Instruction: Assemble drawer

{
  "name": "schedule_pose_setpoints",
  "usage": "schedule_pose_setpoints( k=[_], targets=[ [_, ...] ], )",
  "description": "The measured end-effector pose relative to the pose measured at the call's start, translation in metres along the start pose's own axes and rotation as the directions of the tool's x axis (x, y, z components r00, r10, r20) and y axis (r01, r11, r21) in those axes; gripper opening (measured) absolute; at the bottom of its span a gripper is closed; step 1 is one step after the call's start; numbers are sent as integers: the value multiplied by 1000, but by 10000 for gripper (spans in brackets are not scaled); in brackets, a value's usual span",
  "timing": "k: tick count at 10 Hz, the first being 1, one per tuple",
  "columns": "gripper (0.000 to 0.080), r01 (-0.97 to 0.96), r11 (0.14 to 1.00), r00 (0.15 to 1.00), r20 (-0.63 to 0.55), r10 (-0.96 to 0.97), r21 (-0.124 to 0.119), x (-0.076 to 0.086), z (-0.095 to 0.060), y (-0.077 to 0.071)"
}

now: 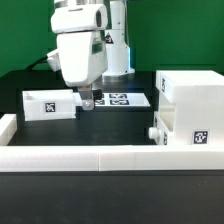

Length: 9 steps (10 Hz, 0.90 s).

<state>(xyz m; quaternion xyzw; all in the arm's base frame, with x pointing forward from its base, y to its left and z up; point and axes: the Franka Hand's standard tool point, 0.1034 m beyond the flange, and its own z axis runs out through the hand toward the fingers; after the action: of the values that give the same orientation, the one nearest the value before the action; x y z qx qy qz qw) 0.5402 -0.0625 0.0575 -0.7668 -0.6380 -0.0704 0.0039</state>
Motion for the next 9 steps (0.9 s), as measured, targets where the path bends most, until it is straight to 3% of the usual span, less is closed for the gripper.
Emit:
schedule_pose_setpoints(
  k=[3,4,6,9],
  targets=[
    [649,-97,995,995,-1,97,2,0,1,-1],
    [649,-178,984,984,-6,178,-13,-2,2,-3],
    [649,-376,926,927,-9,376,-29,-11,0,-24],
    [649,-654,756,756,11,654,-22,-32,-7,-56]
  ],
)
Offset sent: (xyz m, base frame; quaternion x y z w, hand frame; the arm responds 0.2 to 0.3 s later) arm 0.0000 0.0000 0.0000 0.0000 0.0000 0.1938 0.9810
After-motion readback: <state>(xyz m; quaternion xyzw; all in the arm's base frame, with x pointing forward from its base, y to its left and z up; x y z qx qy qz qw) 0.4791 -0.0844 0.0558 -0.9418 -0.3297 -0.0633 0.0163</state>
